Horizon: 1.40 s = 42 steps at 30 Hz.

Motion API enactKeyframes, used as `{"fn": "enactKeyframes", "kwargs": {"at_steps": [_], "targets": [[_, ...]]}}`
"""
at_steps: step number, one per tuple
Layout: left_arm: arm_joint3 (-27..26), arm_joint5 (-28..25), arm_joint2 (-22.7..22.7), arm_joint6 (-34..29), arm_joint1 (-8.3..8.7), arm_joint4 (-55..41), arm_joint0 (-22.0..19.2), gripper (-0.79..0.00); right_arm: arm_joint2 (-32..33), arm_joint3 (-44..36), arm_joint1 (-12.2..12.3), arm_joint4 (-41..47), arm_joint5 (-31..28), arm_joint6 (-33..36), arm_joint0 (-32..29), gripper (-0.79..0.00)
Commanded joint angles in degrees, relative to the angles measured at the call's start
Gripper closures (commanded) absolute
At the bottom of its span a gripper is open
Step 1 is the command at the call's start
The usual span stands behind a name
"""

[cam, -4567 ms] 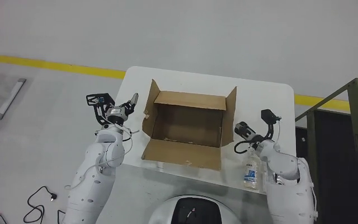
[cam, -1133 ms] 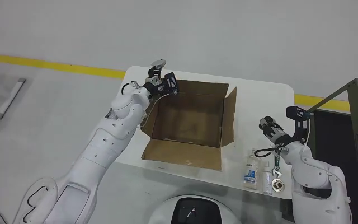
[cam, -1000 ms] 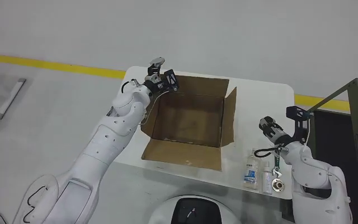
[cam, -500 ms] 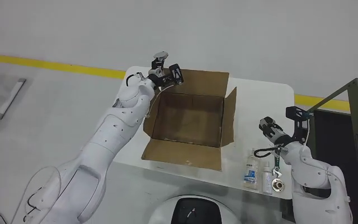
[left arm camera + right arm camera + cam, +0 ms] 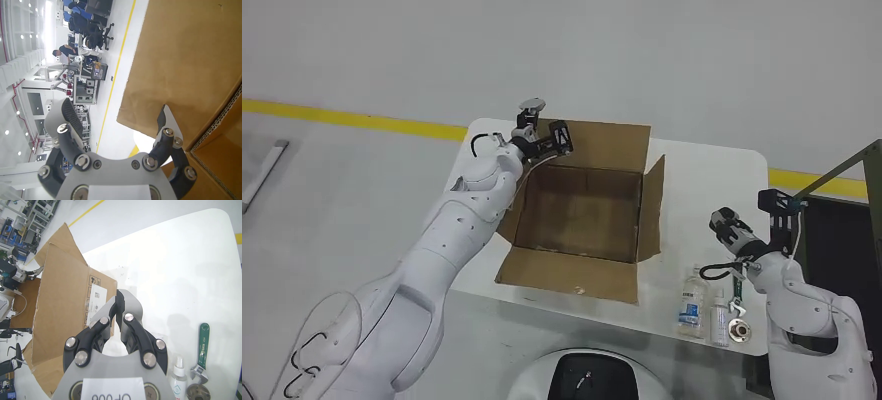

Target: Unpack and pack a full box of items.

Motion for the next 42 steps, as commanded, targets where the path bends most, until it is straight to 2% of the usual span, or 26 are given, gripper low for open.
{"fn": "enactKeyframes", "kwargs": {"at_steps": [1,6,11,15,19,25,32,36,39,42], "targets": [[1.03,0.27,0.19,0.27,-0.41,-0.12,-0.29,-0.785,0.01,-0.01,0.12,0.21,-0.01,-0.13,-0.01,0.0],[2.16,0.73,-0.45,1.66,-0.81,-1.21,-1.34,-0.785,0.03,-0.04,0.39,0.64,0.25,-0.23,-0.16,0.0],[1.3,0.58,-2.34,3.81,-0.21,-2.76,-1.89,-0.785,-0.29,-0.07,0.61,1.63,0.27,-0.28,-0.3,0.0],[-1.02,0.14,-3.92,4.57,0.7,-3.15,-1.29,-0.785,-0.7,-0.14,0.77,2.31,0.29,-0.21,-0.29,0.0],[-5.95,-0.91,-6.57,5.06,2.04,-4.31,0.08,-0.785,-1.2,-0.3,0.94,2.85,0.23,-0.21,-0.25,0.0],[-17.13,-5.79,-12.65,5.52,4.91,-6.72,4.65,-0.785,-1.46,-0.23,1.18,4.32,0.62,-0.25,-0.19,0.0],[-36.44,-15.42,-22.51,2.73,9.17,-6.74,15.15,-0.785,-1.08,0.19,1.48,7.26,1.62,0.44,-0.29,0.0],[-46.93,-20.39,-27.33,0.97,10.89,-6.8,21.86,-0.785,-1.11,0.36,1.69,7.93,1.73,0.43,-0.05,0.0],[-52.36,-23.56,-29.81,-0.01,11.78,-6.31,25.34,-0.785,-1.22,0.48,1.84,8.43,1.75,0.44,0.11,0.0],[-55.51,-26.18,-31.37,-0.42,12.35,-6.69,27.72,-0.785,-1.32,0.53,2.0,8.72,1.67,0.38,0.24,0.0]]}}
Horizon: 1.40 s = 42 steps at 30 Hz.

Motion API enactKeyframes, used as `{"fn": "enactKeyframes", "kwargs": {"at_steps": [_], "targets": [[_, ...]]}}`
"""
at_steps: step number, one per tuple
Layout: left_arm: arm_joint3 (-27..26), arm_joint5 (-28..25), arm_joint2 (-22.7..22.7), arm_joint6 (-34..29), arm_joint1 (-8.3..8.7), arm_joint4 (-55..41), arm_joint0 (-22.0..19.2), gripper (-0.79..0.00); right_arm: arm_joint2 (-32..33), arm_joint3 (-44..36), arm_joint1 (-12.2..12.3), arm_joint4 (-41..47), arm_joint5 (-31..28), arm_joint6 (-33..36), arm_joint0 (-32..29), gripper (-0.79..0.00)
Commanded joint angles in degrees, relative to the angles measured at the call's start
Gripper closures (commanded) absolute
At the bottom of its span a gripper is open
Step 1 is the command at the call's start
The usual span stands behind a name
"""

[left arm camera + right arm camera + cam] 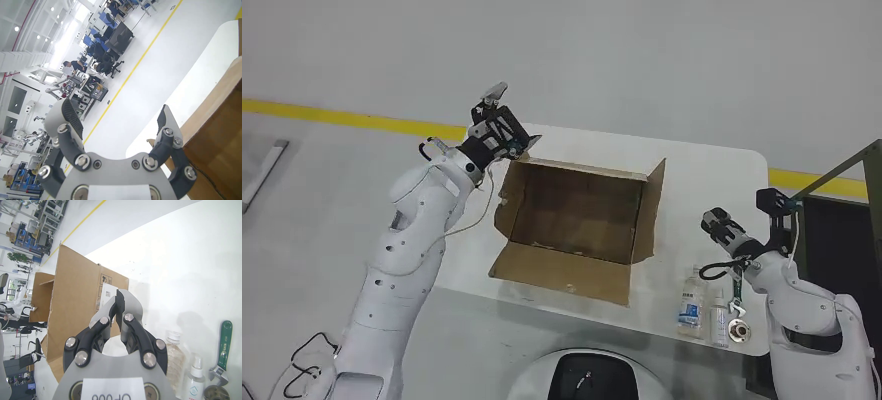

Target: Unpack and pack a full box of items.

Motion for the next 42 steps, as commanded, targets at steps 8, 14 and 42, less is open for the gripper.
{"fn": "enactKeyframes", "kwargs": {"at_steps": [8,14,42], "targets": [[-4.44,-8.71,0.61,1.34,0.76,-2.75,3.62,-0.785,0.2,0.0,0.5,0.99,0.16,0.12,-0.02,0.0],[-1.78,-10.65,6.0,2.65,0.59,1.21,1.9,-0.785,0.17,-0.23,0.81,1.51,0.35,0.01,-0.2,0.0],[22.34,11.15,21.1,0.37,-4.36,9.3,-13.94,-0.785,0.43,-0.77,2.12,3.14,1.53,-1.52,-1.4,0.0]]}}
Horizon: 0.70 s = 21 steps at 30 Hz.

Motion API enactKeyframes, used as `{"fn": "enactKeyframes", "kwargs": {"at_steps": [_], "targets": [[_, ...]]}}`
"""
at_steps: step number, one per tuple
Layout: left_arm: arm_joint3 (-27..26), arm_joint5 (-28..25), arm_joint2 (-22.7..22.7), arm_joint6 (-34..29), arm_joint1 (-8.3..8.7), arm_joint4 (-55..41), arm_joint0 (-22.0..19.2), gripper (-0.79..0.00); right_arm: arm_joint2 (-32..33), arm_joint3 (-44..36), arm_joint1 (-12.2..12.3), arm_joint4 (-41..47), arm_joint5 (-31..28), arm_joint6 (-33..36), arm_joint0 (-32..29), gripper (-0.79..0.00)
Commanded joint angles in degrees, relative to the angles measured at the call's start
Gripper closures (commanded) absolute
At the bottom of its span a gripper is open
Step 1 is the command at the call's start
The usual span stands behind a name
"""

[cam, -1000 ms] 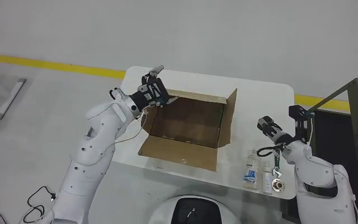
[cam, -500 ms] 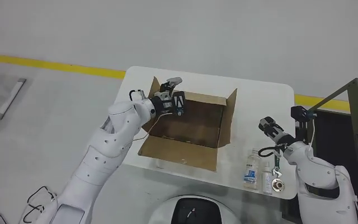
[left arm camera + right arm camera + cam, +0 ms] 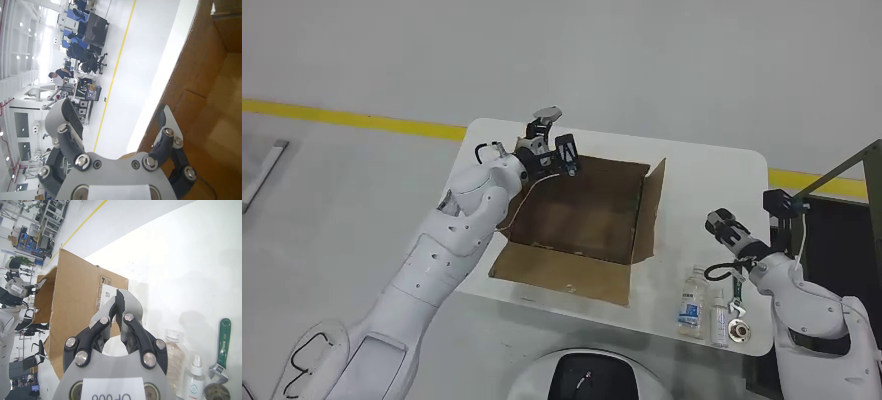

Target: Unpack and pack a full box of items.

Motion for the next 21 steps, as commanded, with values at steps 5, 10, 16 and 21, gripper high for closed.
{"fn": "enactKeyframes", "kwargs": {"at_steps": [5,10,16,21], "targets": [[6.35,4.78,3.8,0.88,-2.36,-1.39,-4.02,-0.785,0.76,-0.48,0.31,0.09,0.05,-0.46,-0.84,0.0],[11.95,7.78,6.22,1.54,-4.33,-2.46,-7.24,-0.785,1.45,-0.75,0.55,0.31,0.13,-0.76,-1.51,0.0],[17.76,8.88,7.8,2.93,-6.32,-4.86,-10.09,-0.785,1.77,-0.82,0.8,0.68,0.35,-1.11,-1.89,0.0],[21.29,10.62,8.34,3.6,-7.36,-5.62,-11.11,-0.785,1.7,-0.66,1.01,0.99,0.21,-1.23,-1.6,0.0]]}}
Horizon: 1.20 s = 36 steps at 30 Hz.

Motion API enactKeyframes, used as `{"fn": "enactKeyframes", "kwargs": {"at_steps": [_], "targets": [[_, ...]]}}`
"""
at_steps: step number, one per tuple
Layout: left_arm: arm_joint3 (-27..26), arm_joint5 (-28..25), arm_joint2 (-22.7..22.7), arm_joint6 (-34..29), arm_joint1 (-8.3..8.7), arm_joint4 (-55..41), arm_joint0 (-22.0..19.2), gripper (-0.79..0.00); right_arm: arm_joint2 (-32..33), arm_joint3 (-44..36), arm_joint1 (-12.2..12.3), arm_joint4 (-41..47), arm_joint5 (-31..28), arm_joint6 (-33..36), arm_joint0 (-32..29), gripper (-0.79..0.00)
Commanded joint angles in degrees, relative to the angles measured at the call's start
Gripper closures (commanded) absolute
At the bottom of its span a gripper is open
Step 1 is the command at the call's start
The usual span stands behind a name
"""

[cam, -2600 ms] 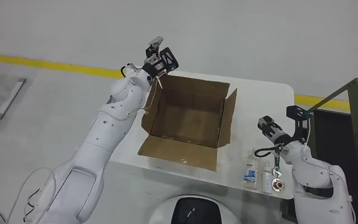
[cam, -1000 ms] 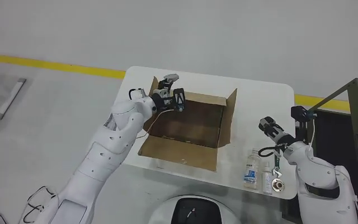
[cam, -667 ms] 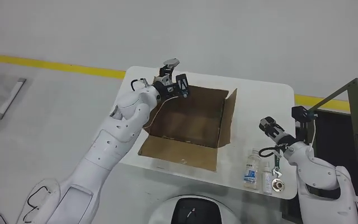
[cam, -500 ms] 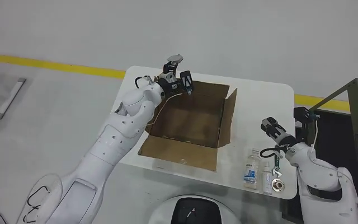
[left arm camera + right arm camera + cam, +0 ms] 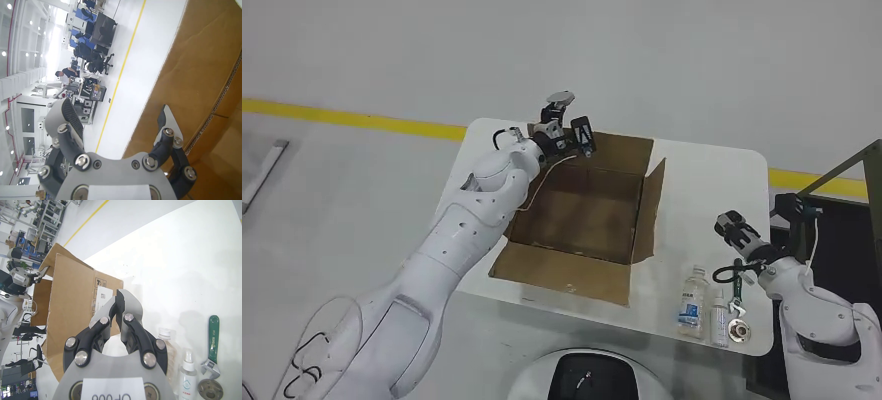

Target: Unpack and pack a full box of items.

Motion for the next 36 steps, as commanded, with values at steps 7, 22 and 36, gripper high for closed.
{"fn": "enactKeyframes", "kwargs": {"at_steps": [7,22,36], "targets": [[3.96,4.07,1.06,0.1,-1.68,0.16,-1.51,-0.785,-0.09,0.55,0.37,0.21,-0.36,0.11,0.29,0.0],[9.91,4.82,2.45,1.01,-4.13,0.38,-3.7,-0.785,0.15,0.95,0.97,0.74,-0.36,-0.38,-0.23,0.0],[9.97,4.76,2.42,1.07,-4.15,0.31,-3.75,-0.785,-0.01,1.22,1.05,1.35,-0.06,-0.56,-0.11,0.0]]}}
